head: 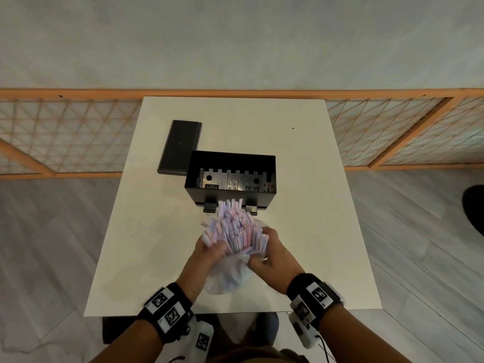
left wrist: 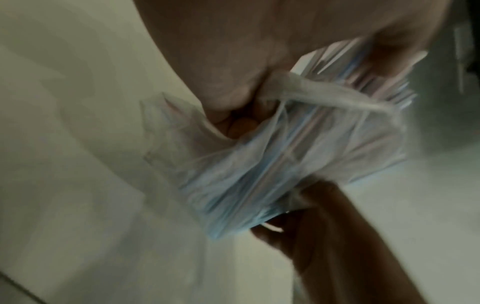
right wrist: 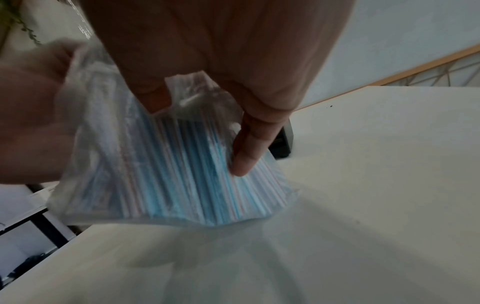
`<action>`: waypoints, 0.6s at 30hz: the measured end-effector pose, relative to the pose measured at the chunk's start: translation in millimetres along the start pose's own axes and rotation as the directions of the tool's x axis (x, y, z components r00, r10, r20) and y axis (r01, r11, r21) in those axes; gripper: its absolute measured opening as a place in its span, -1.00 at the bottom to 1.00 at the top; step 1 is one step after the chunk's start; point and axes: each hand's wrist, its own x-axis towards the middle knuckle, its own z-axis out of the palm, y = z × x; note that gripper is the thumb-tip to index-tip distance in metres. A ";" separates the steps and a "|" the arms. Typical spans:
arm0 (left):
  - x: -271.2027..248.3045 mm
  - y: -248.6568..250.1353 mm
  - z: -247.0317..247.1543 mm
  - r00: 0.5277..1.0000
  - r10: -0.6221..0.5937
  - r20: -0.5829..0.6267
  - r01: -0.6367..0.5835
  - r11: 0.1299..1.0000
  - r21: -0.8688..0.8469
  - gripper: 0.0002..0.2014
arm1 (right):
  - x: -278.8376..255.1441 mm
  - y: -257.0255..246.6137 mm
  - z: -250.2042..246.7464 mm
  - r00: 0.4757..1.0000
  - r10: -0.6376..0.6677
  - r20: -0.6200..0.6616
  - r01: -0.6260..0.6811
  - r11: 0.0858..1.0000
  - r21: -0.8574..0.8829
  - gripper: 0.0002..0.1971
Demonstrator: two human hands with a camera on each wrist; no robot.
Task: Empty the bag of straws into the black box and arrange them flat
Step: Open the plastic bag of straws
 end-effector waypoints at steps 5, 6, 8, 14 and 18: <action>-4.2 2.5 -1.4 0.990 -0.138 0.040 0.144 0.966 -0.216 -0.55 | -0.8 2.5 -0.8 0.997 -0.039 0.070 0.039 0.999 -0.001 0.17; 2.2 -5.6 -7.1 0.990 -0.141 0.003 0.140 0.975 -0.174 -0.72 | -0.6 1.9 -1.1 0.995 -0.029 0.091 0.030 1.000 -0.007 0.21; 11.8 -22.8 -14.5 0.988 -0.149 -0.051 0.137 0.973 -0.185 -0.71 | -1.4 -0.9 -2.0 0.990 -0.011 0.141 0.016 0.999 -0.033 0.28; -8.2 -9.2 -0.2 0.987 -0.129 -0.095 0.143 0.978 0.152 -0.76 | -2.7 -2.3 -1.0 0.973 -0.084 0.215 0.094 0.995 -0.037 0.30; -15.7 3.8 16.0 0.992 -0.051 -0.120 0.084 0.953 0.291 -0.82 | 0.0 -3.6 -7.0 0.948 -0.148 0.283 0.134 0.989 0.069 0.31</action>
